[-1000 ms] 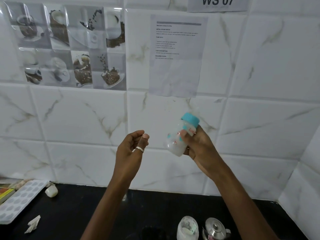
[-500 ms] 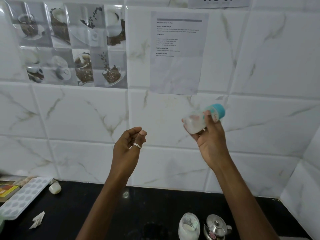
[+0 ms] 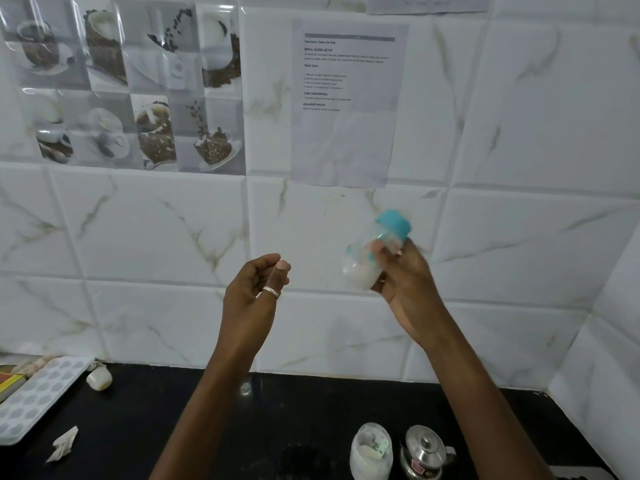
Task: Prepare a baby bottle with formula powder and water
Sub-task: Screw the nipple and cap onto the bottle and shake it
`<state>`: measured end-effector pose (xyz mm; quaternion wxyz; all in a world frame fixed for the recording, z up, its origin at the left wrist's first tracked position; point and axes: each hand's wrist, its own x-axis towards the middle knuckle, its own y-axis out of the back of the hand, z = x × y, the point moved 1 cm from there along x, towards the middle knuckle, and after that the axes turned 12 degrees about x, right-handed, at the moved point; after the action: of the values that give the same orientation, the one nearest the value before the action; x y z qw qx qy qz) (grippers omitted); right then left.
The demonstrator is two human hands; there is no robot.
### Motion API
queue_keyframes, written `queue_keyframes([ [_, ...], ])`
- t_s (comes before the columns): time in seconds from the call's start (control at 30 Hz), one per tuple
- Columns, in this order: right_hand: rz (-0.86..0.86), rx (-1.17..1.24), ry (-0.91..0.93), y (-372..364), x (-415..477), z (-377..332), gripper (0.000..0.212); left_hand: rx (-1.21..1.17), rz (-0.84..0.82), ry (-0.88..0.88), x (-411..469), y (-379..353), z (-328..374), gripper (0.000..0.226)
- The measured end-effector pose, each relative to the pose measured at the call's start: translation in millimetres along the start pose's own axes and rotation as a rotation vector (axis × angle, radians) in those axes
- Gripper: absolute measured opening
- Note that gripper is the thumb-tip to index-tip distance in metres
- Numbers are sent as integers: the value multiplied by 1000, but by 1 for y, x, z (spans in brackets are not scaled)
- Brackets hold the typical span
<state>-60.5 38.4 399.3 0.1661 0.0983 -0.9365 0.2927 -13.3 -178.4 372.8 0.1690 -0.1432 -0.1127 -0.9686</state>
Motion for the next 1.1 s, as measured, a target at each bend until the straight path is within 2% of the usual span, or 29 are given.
queue_keyframes([
  [0.07, 83, 223, 79, 1, 4, -7, 74, 1, -1, -3, -1, 0, -1, 47],
  [0.1, 114, 248, 105, -1, 5, -7, 67, 3, 1, -4, 0, 0, -1, 47],
  [0.17, 104, 93, 61, -3, 4, 1, 68, -3, 7, 0, 0, -1, -1, 48],
  [0.23, -10, -110, -50, -5, -3, 9, 75, -10, 8, 4, 1, -2, 0, 49],
  [0.27, -28, -139, -50, -5, -4, 8, 70, -10, 5, 5, 1, -2, 0, 49],
  [0.3, -5, -86, -14, -3, -2, 5, 63, -9, -1, 4, 0, -3, 0, 49],
  [0.37, 84, 171, 80, -2, 2, -5, 56, -1, -6, -1, 0, -2, -1, 48],
  [0.43, 123, 223, 125, -1, 6, -7, 60, 4, -1, -4, 0, -1, -1, 47],
  [0.53, 8, -60, -47, -5, -1, 1, 84, -1, 3, -1, 1, -2, 0, 47],
  [0.57, -8, -91, -55, -5, -3, 2, 85, -1, 1, -1, 1, -3, 0, 48],
  [0.7, 165, 165, 123, -2, 2, -8, 52, -3, -6, -4, 1, -3, 0, 48],
  [0.73, 160, 149, 129, -1, 2, -7, 51, -3, -3, -4, 1, -2, -1, 48],
  [0.87, -31, -205, -40, -2, -9, 7, 63, -4, 4, 0, 2, -3, 1, 49],
  [1.0, 144, 56, 86, 4, -2, -1, 70, -8, -2, -10, 0, -1, 0, 48],
  [1.03, 152, 53, 92, 5, -1, -2, 73, -8, 1, -10, 1, 0, 0, 48],
  [1.1, 56, -120, 5, 3, -5, 2, 73, -7, 9, -9, 1, 0, 0, 48],
])
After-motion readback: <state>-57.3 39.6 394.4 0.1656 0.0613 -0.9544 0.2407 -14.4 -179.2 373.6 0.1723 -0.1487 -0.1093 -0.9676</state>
